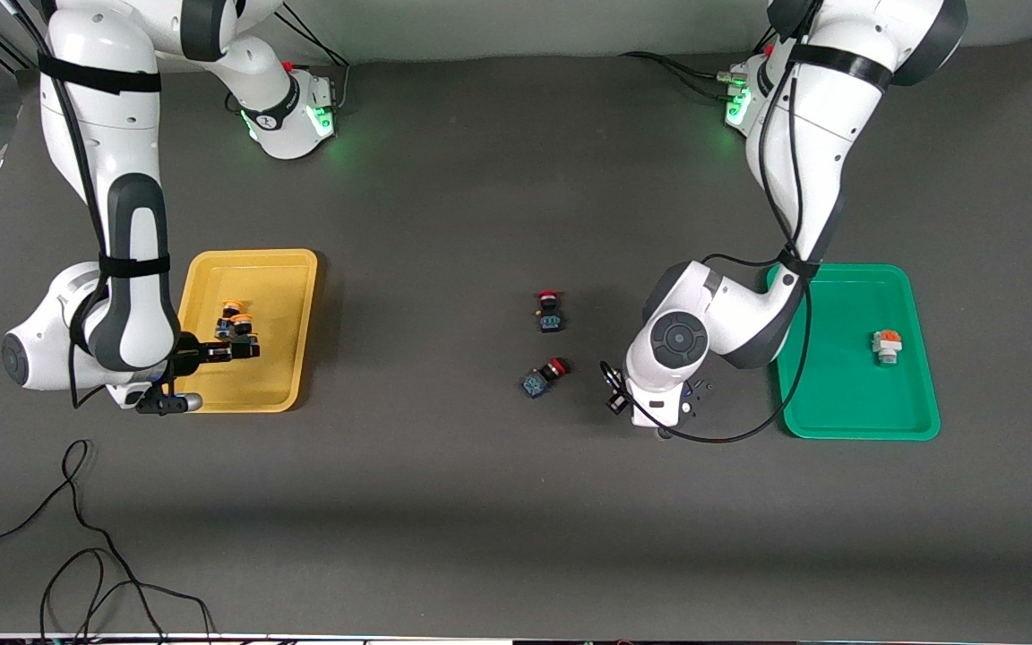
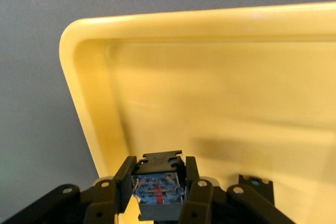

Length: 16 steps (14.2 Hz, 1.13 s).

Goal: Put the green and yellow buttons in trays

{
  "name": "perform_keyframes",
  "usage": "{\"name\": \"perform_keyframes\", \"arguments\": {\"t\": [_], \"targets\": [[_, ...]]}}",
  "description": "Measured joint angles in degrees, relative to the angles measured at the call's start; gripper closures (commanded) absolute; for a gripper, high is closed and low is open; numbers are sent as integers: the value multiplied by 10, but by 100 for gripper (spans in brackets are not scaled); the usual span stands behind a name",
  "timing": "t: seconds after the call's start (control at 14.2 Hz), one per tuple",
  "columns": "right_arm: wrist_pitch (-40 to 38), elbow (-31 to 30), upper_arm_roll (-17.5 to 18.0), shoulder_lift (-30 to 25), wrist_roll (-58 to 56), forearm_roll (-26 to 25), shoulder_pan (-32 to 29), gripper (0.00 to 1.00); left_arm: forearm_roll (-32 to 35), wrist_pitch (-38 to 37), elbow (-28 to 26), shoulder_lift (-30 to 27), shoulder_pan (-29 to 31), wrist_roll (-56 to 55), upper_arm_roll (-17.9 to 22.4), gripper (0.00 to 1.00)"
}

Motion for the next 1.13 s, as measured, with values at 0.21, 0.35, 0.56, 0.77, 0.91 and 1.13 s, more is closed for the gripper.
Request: {"name": "perform_keyframes", "arguments": {"t": [0.21,0.35,0.56,0.77,0.91,1.13], "targets": [[31,-18,8,2,-1,6,3,0,0,-4,14,-2,-4,-3,0,78],[33,-18,8,4,-1,7,3,0,0,-45,40,-9,-3,-2,0,79],[35,-12,8,4,-1,7,4,0,-8,-158,83,-49,14,63,-1,80],[33,24,6,3,1,-19,5,0,-33,-267,89,-112,44,214,-2,82],[8,60,4,-2,22,-43,6,0,-36,-315,77,-145,68,304,-2,82],[-36,108,1,-12,76,-71,22,0,-38,-325,7,-201,130,440,-1,82]]}}
